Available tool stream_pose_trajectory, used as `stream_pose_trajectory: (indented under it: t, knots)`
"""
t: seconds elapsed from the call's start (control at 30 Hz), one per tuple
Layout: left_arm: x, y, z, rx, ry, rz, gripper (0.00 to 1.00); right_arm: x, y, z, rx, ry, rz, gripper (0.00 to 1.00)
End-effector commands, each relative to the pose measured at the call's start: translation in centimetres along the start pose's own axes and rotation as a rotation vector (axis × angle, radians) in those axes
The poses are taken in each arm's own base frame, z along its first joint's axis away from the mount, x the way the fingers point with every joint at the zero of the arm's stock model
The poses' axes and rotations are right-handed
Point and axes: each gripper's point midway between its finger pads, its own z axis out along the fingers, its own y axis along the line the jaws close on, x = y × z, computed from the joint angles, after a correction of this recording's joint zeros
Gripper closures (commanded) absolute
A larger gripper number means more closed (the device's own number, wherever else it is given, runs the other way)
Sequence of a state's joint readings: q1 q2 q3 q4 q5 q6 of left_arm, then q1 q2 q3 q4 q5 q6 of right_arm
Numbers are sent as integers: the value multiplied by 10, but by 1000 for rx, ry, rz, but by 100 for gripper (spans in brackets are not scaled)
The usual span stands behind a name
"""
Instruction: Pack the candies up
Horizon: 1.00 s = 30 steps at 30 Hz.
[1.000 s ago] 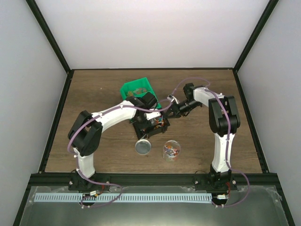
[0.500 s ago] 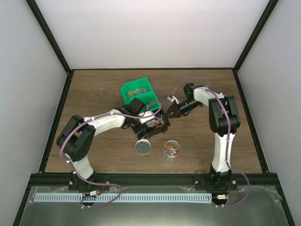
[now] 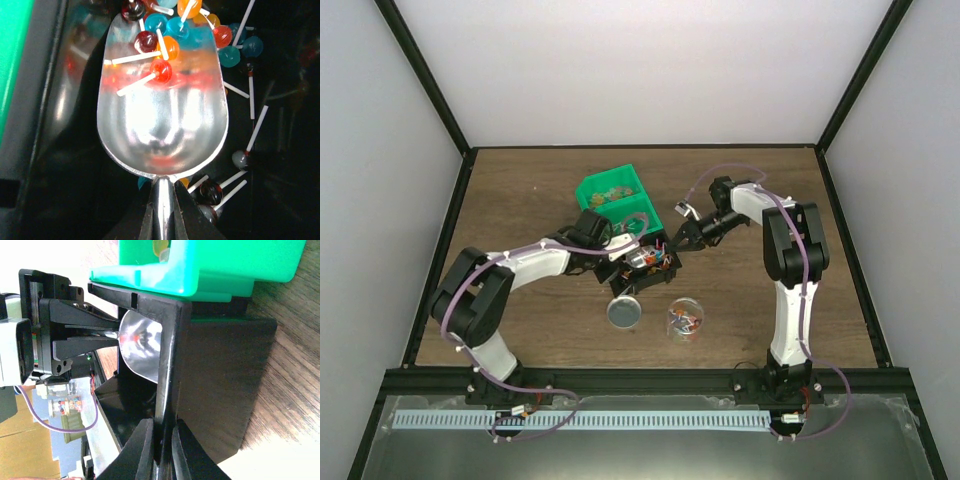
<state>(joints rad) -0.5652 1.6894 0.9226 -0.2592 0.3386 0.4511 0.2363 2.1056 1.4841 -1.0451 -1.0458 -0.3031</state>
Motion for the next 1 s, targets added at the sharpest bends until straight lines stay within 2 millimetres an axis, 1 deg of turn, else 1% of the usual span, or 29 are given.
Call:
stream_pose_trajectory:
  t: [0.0, 0.1, 0.2, 0.47, 0.63, 0.73, 0.87, 0.9, 0.97]
  knots:
    - [-6, 6, -10, -12, -60, 57, 96, 1, -2, 0, 19, 26, -35, 99]
    - [3, 5, -18, -14, -58, 79, 96, -1, -3, -2, 27, 22, -36, 99]
    - [13, -2, -22, 2, -53, 104, 96, -1, -3, -2, 29, 22, -34, 99]
    - [24, -9, -34, 24, -88, 116, 96, -1, -5, -2, 42, 28, -31, 99]
    - [19, -14, -46, 27, -165, 143, 96, 0, -6, -2, 44, 30, -29, 99]
    - [19, -13, -49, 21, -177, 138, 96, -1, -6, -1, 43, 29, -30, 99]
    - [10, -10, -59, 8, -191, 136, 96, -1, -5, -3, 44, 26, -37, 99]
    - [7, -10, -63, 4, -191, 141, 96, -2, -4, -3, 46, 25, -40, 96]
    - [3, -10, -71, -6, -189, 160, 96, -3, -4, -4, 53, 21, -47, 86]
